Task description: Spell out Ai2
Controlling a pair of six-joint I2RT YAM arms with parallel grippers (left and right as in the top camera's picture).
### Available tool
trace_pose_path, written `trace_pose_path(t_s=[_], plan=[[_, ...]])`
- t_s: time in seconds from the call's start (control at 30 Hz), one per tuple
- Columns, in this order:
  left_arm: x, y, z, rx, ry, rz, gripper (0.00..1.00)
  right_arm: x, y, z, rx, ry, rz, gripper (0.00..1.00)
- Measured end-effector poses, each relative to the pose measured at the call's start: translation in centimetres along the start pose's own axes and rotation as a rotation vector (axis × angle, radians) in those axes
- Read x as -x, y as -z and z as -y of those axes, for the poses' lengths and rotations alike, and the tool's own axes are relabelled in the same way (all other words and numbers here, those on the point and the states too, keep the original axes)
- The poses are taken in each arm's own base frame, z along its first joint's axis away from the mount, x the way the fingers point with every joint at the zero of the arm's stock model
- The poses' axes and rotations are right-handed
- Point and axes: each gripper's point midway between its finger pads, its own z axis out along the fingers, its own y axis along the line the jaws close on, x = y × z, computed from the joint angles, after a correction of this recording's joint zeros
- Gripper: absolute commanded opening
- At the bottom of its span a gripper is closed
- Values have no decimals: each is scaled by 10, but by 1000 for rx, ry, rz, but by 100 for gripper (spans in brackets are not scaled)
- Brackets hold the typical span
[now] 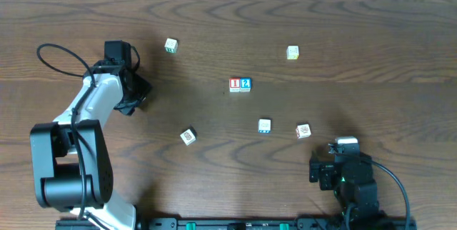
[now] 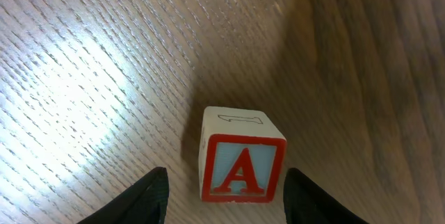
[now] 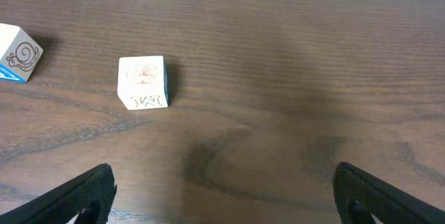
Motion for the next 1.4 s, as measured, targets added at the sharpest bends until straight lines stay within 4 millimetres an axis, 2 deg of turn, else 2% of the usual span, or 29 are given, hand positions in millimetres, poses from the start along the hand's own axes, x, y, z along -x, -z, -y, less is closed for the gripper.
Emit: trace_pose_path(t_s=[0.37,0.73,1.07,1.4], plan=[[2,-2,-4,9,11,-2,54,0,0,0,0,0,0,99],[2,-2,-4,9,8,-2,38,0,0,0,0,0,0,99],[3,-2,-4,9,-29,-2,31,0,0,0,0,0,0,99],[4,1,-2,12,-112,-6,30,0,0,0,0,0,0,99]])
